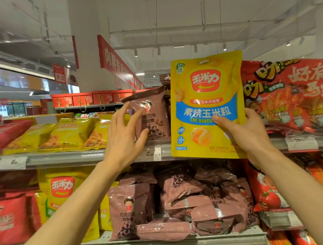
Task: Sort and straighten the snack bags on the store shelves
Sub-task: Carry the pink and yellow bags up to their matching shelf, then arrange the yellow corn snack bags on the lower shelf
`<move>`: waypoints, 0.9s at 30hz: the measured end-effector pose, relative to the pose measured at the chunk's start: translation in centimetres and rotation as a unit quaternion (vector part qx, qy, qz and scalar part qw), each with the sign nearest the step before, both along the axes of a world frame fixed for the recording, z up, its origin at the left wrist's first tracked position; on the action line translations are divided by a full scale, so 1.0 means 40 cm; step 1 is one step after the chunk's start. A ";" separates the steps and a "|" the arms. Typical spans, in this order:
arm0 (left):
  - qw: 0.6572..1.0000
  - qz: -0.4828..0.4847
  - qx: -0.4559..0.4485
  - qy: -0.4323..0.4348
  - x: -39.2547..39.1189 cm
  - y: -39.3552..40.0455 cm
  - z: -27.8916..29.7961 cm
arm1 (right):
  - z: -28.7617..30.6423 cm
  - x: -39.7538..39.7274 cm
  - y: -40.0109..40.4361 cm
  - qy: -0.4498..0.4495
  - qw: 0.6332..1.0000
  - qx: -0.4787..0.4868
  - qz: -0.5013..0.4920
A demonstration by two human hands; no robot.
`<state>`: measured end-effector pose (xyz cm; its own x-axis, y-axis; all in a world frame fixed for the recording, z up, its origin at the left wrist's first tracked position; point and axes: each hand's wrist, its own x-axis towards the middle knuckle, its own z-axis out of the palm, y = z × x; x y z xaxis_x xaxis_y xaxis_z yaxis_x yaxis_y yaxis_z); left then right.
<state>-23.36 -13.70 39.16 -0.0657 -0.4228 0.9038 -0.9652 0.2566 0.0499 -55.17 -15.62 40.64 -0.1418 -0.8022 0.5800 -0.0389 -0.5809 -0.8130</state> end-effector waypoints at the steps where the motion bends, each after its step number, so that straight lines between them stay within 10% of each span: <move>1: 1.000 -0.011 -0.026 0.000 -0.010 0.008 -0.005 | -0.004 0.000 0.004 -0.008 1.000 0.002 0.004; 6: 0.981 -0.126 0.021 0.147 -0.102 0.069 -0.027 | -0.032 -0.004 0.026 -0.019 1.000 0.000 0.017; 13: 0.807 -0.347 0.242 0.413 -0.238 0.094 -0.054 | -0.110 0.003 0.080 -0.001 1.000 0.013 0.023; 27: 0.739 -0.344 0.264 0.516 -0.253 0.292 -0.451 | -0.472 0.022 0.318 0.057 0.988 0.145 0.002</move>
<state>-33.47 -2.03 21.10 0.1792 -0.9219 0.3435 0.0067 0.3502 0.9366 -54.31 -2.89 21.77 -0.0857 -0.9372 0.3380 -0.1385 -0.3248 -0.9356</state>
